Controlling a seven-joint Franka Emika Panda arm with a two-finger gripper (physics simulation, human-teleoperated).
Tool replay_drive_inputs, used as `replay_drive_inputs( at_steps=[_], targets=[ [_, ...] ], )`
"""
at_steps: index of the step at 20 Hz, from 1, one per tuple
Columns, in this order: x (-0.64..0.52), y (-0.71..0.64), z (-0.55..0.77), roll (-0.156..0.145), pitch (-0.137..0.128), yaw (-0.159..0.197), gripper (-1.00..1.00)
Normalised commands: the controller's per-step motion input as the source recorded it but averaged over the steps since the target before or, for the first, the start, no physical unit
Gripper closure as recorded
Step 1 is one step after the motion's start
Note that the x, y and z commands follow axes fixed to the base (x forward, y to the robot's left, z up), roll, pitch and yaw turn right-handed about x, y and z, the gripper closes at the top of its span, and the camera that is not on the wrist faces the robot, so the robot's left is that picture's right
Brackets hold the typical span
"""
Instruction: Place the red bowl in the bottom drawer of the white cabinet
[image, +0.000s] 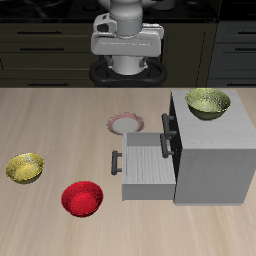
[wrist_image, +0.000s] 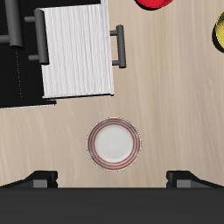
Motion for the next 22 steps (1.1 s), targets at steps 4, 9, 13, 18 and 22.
replay_drive_inputs(
  at_steps=[4,9,13,18,22],
  targets=[
    [0.3,0.02,0.08,0.007,-0.005,0.02,-1.0],
    [0.42,-0.14,0.1,-0.03,-0.005,0.001,-1.0],
    [0.45,-0.2,0.03,-0.035,-0.003,0.009,-1.0],
    [0.46,-0.13,0.07,-0.028,-0.016,0.001,-1.0],
    [0.46,0.03,0.09,-0.005,-0.024,0.028,-1.0]
  ],
)
